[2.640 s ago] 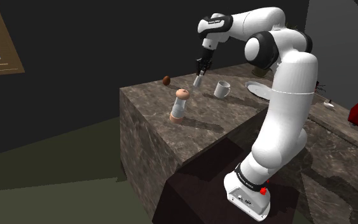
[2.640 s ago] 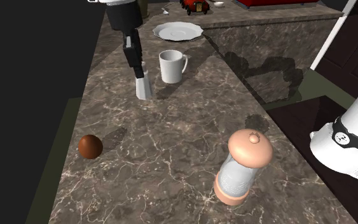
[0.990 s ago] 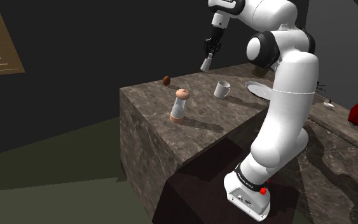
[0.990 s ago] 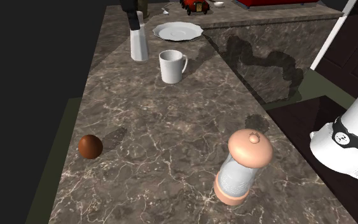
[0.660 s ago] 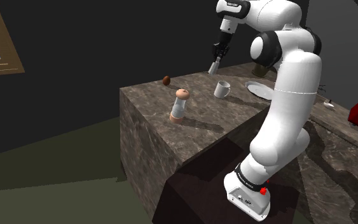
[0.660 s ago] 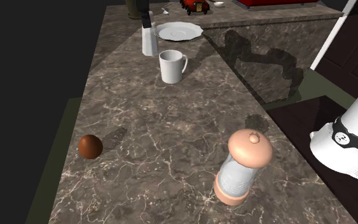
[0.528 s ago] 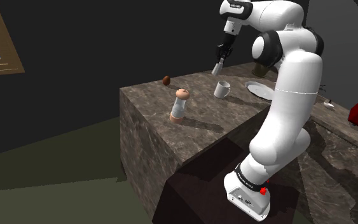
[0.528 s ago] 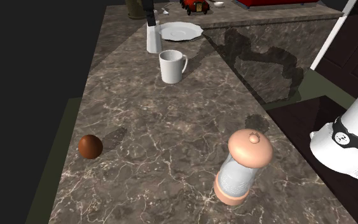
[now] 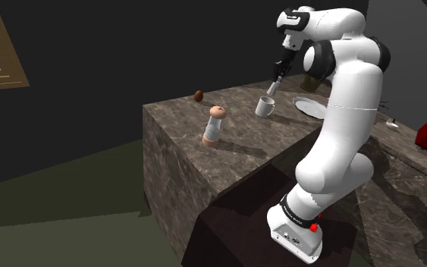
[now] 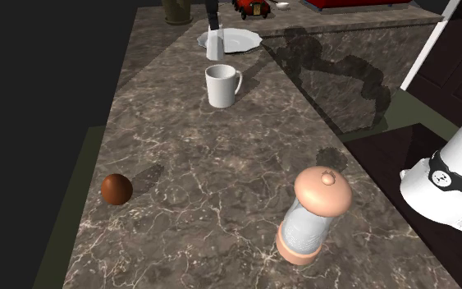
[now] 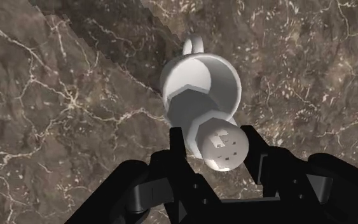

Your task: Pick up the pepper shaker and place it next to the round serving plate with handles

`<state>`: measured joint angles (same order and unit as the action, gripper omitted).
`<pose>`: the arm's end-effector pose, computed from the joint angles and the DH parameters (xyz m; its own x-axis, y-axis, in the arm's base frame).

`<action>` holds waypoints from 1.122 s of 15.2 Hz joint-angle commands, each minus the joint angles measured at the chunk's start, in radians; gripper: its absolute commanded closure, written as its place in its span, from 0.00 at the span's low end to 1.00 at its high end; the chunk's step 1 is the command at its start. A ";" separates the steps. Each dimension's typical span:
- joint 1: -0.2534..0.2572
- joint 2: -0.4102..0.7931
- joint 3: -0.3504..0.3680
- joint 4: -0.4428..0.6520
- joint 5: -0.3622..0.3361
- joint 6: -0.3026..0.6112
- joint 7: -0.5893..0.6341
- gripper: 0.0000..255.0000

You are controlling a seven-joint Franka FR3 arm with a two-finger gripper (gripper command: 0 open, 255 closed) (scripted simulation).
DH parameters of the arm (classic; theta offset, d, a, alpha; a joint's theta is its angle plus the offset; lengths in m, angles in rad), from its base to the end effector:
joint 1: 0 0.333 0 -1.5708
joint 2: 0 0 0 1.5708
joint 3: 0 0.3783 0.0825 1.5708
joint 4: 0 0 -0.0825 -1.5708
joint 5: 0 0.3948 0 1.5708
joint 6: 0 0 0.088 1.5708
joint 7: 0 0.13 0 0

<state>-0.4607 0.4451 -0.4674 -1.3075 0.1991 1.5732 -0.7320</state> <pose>0.4896 -0.4994 0.5285 0.9793 -0.1772 -0.0982 -0.1861 -0.9783 -0.0909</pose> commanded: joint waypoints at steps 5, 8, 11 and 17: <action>-0.116 0.081 -0.022 0.072 0.027 -0.002 -0.126 1.00; -0.181 0.135 -0.028 0.132 0.044 -0.011 -0.184 1.00; -0.253 0.201 -0.029 0.214 0.064 -0.030 -0.237 1.00; -0.320 0.274 -0.026 0.272 0.084 -0.016 -0.288 1.00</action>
<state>-0.7780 0.7115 -0.4946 -1.0341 0.2813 1.5475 -1.0164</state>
